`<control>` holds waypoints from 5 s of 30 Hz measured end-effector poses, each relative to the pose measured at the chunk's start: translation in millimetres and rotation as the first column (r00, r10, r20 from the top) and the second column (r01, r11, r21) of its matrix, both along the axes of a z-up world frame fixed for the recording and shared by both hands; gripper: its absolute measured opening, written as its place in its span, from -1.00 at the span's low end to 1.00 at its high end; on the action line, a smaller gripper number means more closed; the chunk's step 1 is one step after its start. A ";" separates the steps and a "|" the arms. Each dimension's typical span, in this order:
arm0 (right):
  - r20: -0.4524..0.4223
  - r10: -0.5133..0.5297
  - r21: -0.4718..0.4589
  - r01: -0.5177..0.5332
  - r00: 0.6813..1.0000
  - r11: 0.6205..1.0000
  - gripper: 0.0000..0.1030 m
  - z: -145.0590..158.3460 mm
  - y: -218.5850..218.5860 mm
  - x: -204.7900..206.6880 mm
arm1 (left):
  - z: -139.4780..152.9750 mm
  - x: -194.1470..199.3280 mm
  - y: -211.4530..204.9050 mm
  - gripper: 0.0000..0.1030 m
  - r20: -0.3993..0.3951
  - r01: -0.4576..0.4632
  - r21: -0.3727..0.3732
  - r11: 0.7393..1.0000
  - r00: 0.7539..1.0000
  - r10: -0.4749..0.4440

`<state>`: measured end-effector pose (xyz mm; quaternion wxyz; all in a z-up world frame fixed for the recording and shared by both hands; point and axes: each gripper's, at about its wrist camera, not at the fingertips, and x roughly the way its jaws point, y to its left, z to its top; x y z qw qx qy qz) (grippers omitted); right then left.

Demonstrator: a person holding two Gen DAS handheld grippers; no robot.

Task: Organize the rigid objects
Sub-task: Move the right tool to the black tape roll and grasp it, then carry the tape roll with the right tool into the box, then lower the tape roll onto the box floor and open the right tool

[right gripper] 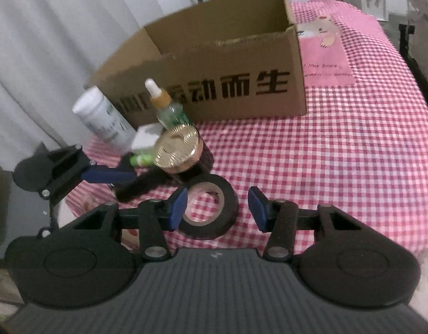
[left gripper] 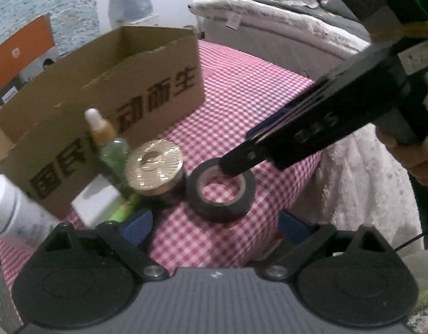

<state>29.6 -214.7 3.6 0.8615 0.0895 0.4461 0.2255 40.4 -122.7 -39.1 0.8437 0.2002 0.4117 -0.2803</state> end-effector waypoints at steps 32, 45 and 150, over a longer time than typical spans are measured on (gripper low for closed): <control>0.001 0.113 -0.125 -0.112 0.994 0.986 -0.62 -14.1 20.0 23.4 | -26.0 14.4 -24.9 0.48 0.001 -0.007 0.030 1.000 1.000 0.006; 0.009 0.066 -0.125 -0.064 0.998 0.990 -0.66 -8.7 13.1 8.8 | -19.5 3.7 -23.6 0.30 0.034 -0.001 0.019 1.000 0.999 0.000; -0.422 0.331 -0.300 -0.475 0.844 0.828 -0.53 6.6 202.0 268.7 | 68.2 5.1 185.9 0.81 0.033 -0.490 -0.298 0.819 0.852 0.522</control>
